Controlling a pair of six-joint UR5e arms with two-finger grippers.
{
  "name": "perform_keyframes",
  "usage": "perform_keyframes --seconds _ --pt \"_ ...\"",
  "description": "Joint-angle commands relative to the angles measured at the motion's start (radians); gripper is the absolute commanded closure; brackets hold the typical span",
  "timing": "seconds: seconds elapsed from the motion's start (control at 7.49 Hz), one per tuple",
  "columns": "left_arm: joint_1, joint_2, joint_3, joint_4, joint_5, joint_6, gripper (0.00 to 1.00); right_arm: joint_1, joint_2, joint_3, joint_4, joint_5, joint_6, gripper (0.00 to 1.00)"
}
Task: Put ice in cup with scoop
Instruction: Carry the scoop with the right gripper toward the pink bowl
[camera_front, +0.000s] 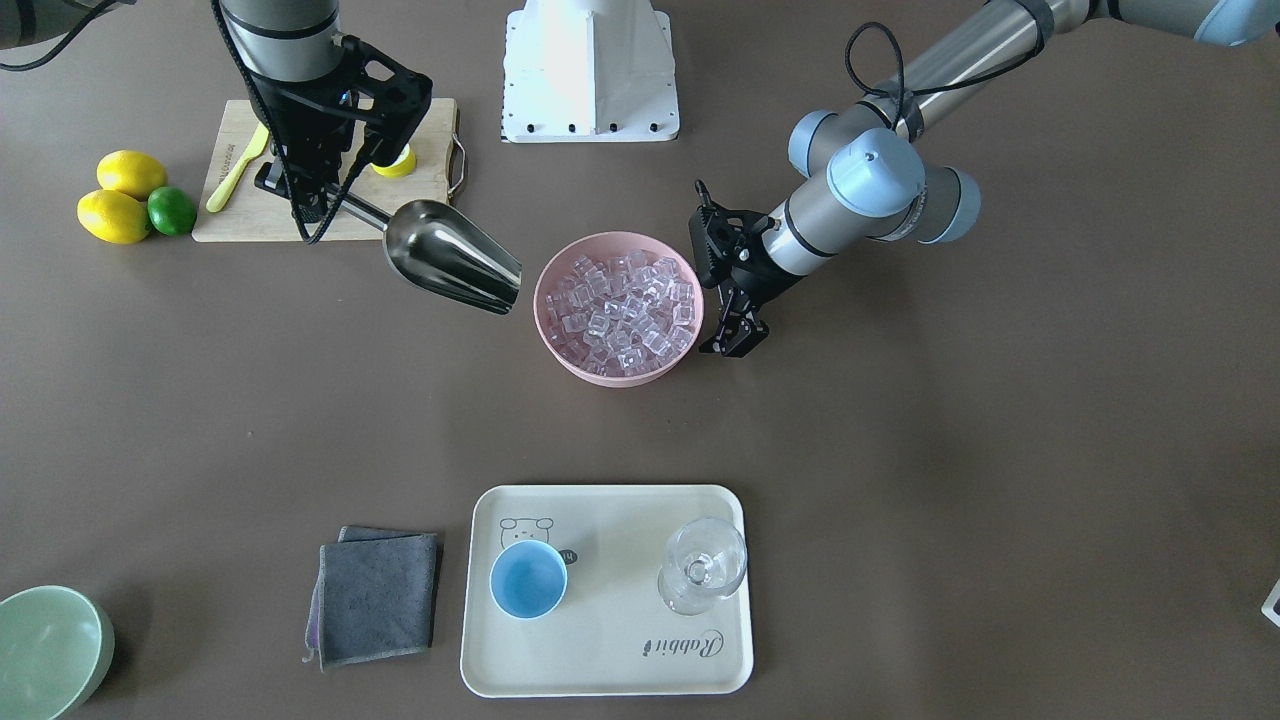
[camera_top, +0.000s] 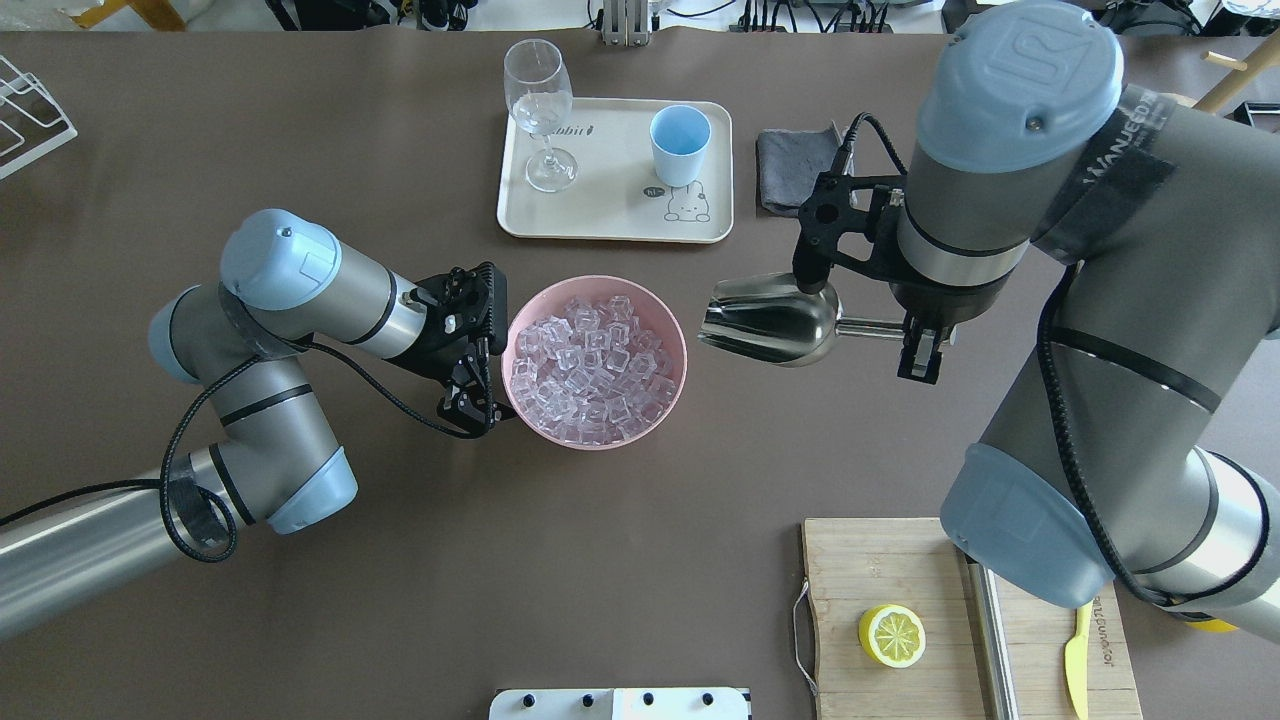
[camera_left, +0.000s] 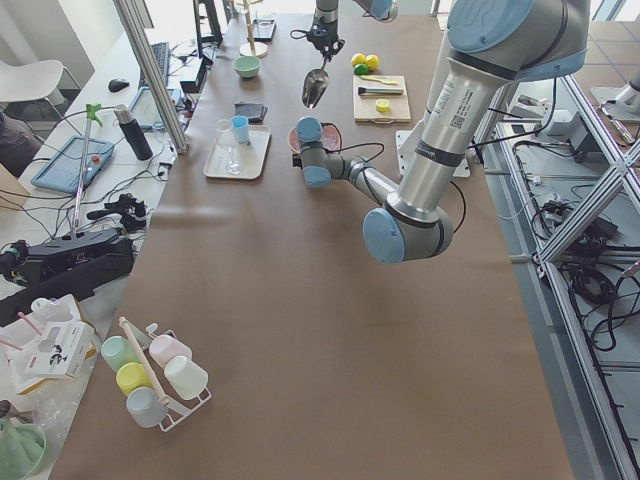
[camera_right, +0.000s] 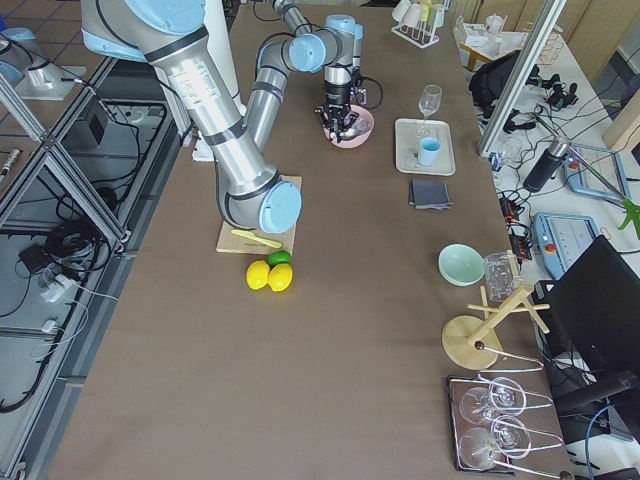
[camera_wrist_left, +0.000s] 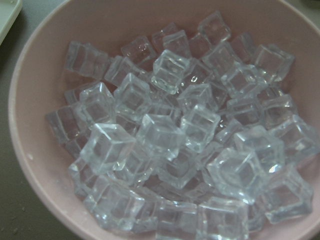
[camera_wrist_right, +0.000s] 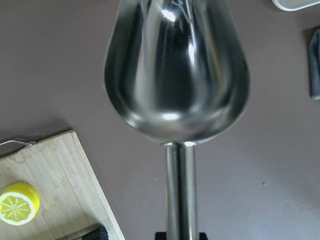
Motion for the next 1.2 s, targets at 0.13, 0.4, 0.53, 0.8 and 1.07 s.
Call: perform_keyframes --seconds 0.13,0.4,0.53,0.8,1.07 --pt "0.0 -0.002 -0.001 0.0 0.0 0.0 0.01 -0.032 0.142 -0.09 -0.142 -0.06 -0.077 1.0" --pt "0.0 -0.001 -0.001 0.0 0.0 0.0 0.01 -0.032 0.165 -0.12 -0.155 -0.07 -0.091 1.0" --pt "0.0 -0.002 -0.001 0.0 0.0 0.0 0.01 -0.032 0.211 -0.172 -0.181 -0.078 -0.11 1.0" --pt "0.0 -0.002 -0.001 0.0 0.0 0.0 0.01 -0.067 0.294 -0.252 -0.228 -0.125 -0.134 1.0" --pt "0.0 -0.002 -0.001 0.0 0.0 0.0 0.01 -0.096 0.302 -0.28 -0.236 -0.167 -0.134 1.0"
